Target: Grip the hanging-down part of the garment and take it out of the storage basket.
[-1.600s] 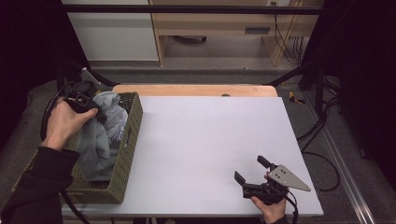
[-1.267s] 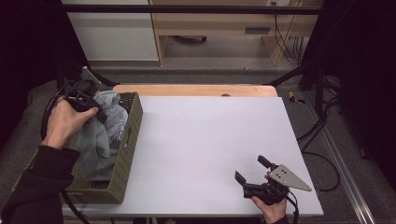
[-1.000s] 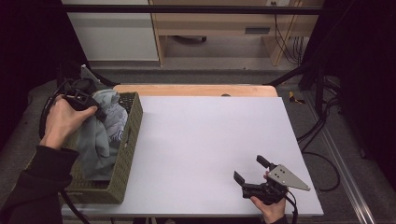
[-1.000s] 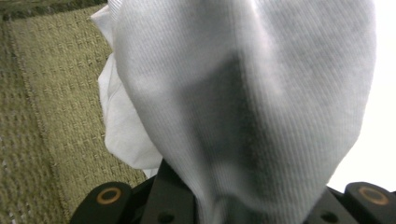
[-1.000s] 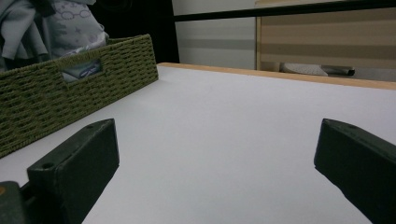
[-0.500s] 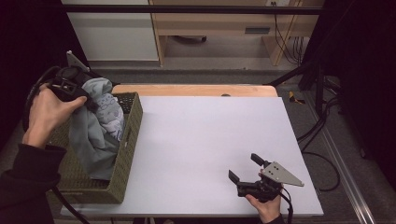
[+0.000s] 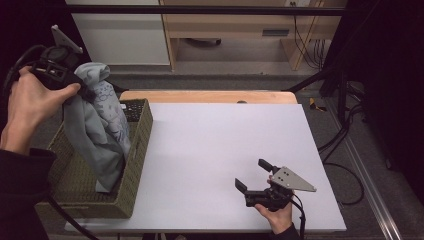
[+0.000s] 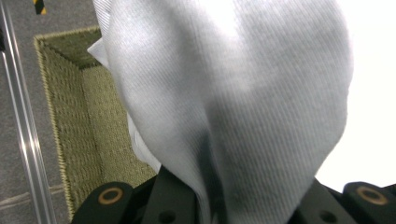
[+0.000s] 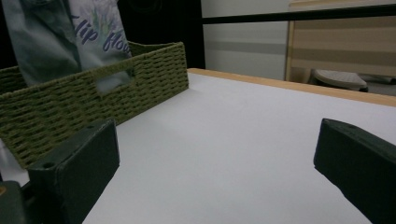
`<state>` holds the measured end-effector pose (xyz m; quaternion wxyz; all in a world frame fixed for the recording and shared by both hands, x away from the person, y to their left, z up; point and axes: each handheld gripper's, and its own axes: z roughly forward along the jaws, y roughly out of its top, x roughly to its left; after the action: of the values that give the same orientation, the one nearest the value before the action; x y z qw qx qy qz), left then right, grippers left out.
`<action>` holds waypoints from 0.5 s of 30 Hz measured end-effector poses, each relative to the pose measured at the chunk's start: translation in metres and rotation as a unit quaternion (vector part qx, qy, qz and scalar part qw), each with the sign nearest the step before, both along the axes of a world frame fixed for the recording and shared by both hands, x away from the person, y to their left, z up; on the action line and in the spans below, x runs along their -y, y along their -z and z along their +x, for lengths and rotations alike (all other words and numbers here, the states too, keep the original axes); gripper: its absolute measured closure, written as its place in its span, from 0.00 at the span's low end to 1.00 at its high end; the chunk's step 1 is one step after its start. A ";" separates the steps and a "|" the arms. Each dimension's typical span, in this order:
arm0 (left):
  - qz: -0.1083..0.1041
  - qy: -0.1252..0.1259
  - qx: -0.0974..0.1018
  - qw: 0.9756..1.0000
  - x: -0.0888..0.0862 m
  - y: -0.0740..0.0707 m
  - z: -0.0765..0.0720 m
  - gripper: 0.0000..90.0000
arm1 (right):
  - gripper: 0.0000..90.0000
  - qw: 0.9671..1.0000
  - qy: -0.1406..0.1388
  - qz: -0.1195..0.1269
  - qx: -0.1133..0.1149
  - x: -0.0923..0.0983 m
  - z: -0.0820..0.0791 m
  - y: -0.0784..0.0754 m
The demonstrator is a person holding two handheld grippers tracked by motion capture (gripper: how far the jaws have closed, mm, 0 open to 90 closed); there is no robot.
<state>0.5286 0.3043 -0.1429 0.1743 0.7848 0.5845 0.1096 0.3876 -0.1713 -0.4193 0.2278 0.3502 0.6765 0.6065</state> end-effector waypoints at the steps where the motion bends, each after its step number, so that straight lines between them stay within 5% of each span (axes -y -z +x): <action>1: 0.001 0.001 0.005 1.000 0.002 -0.007 -0.002 0.88 | 0.01 1.000 -0.009 0.000 0.003 -0.005 0.002 -0.001; 7: -0.005 0.006 0.017 1.000 0.006 -0.024 -0.005 0.88 | 0.01 0.999 -0.032 0.006 0.001 -0.026 0.009 -0.007; 15: 0.000 0.009 0.011 1.000 0.008 -0.027 -0.005 0.88 | 0.01 0.997 -0.074 0.011 -0.005 -0.061 0.020 -0.017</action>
<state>0.5233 0.2958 -0.1164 0.1817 0.7889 0.5755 0.1163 0.4081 -0.1107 -0.4027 0.1748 0.3045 0.6951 0.6274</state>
